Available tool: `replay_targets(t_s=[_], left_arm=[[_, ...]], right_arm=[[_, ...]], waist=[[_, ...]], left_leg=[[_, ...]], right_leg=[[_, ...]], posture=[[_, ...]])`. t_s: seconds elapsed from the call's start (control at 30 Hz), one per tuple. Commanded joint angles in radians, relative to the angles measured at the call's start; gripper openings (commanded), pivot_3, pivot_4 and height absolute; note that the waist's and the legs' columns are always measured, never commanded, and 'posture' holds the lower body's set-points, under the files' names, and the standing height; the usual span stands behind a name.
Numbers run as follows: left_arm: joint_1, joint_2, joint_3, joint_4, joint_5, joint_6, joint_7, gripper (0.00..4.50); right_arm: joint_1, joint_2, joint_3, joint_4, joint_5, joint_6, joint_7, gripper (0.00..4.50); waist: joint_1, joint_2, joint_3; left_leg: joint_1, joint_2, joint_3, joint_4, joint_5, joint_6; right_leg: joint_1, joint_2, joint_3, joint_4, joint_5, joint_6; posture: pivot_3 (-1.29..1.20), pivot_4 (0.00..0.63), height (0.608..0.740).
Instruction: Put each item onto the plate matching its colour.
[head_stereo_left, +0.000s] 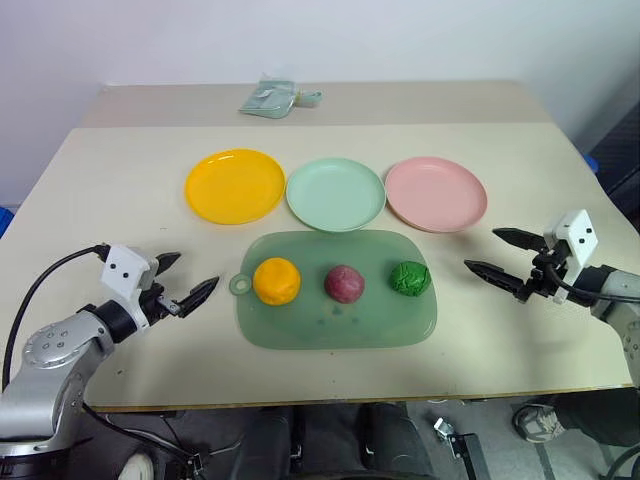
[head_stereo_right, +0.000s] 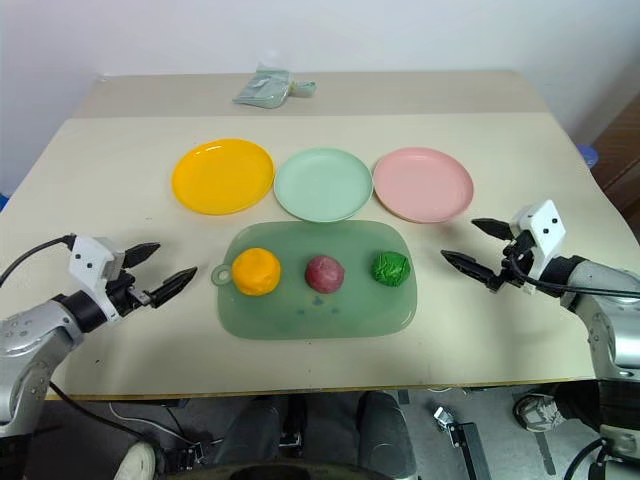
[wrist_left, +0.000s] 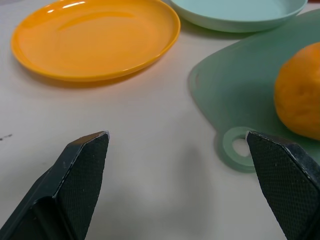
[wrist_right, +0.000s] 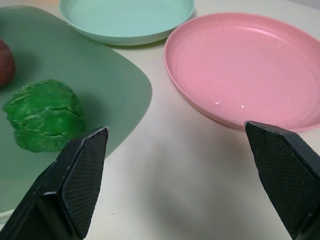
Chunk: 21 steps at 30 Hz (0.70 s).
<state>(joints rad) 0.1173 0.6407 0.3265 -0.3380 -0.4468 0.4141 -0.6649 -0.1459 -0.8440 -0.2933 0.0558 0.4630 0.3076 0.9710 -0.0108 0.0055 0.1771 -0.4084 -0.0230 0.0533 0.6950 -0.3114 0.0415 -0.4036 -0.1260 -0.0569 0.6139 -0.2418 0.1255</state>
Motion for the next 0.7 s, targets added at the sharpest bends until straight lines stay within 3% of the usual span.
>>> replay_targets(t_s=[0.03,0.2,0.4,0.6,0.7], left_arm=[[0.004,-0.014,0.002,-0.037,0.005,-0.017,0.019,4.5],[0.0,-0.04,0.001,-0.049,-0.002,-0.023,0.033,4.5],[-0.132,-0.05,-0.036,-0.055,-0.134,0.063,-0.031,4.5],[-0.279,0.024,-0.229,-0.044,-0.111,0.097,-0.188,4.5],[-0.335,0.074,-0.349,0.024,-0.021,0.04,-0.281,4.5]], right_arm=[[-0.045,0.0,-0.004,0.034,-0.016,-0.041,0.009,4.45],[-0.085,0.003,-0.007,0.077,-0.034,-0.076,0.008,4.45],[-0.039,0.016,-0.033,-0.014,-0.016,-0.068,-0.016,4.45],[0.087,0.037,-0.083,-0.258,0.079,0.033,-0.047,4.45],[0.178,0.036,-0.106,-0.387,0.137,0.092,-0.044,4.45]], waist=[[0.0,0.0,0.0],[0.001,0.0,0.0],[0.008,0.0,0.0],[0.02,0.0,0.0],[0.025,0.001,0.0]], left_leg=[[0.0,0.0,0.0,0.0,0.0,0.0],[0.0,0.0,0.0,0.0,0.0,0.0],[0.0,0.0,0.0,0.0,0.0,0.0],[0.0,-0.001,0.0,0.001,0.0,0.0],[0.0,-0.001,0.0,0.001,0.0,0.0]], right_leg=[[0.0,0.0,0.0,0.0,0.0,0.0],[0.0,0.0,0.0,0.0,0.0,0.0],[0.0,0.0,0.0,0.0,0.0,0.0],[0.001,0.001,0.0,0.001,0.0,0.0],[0.001,0.002,0.0,0.001,0.0,0.0]], posture=[[0.0,0.15,0.74],[0.0,0.15,0.74],[0.0,0.15,0.74],[0.0,0.15,0.74],[0.0,0.15,0.74]])
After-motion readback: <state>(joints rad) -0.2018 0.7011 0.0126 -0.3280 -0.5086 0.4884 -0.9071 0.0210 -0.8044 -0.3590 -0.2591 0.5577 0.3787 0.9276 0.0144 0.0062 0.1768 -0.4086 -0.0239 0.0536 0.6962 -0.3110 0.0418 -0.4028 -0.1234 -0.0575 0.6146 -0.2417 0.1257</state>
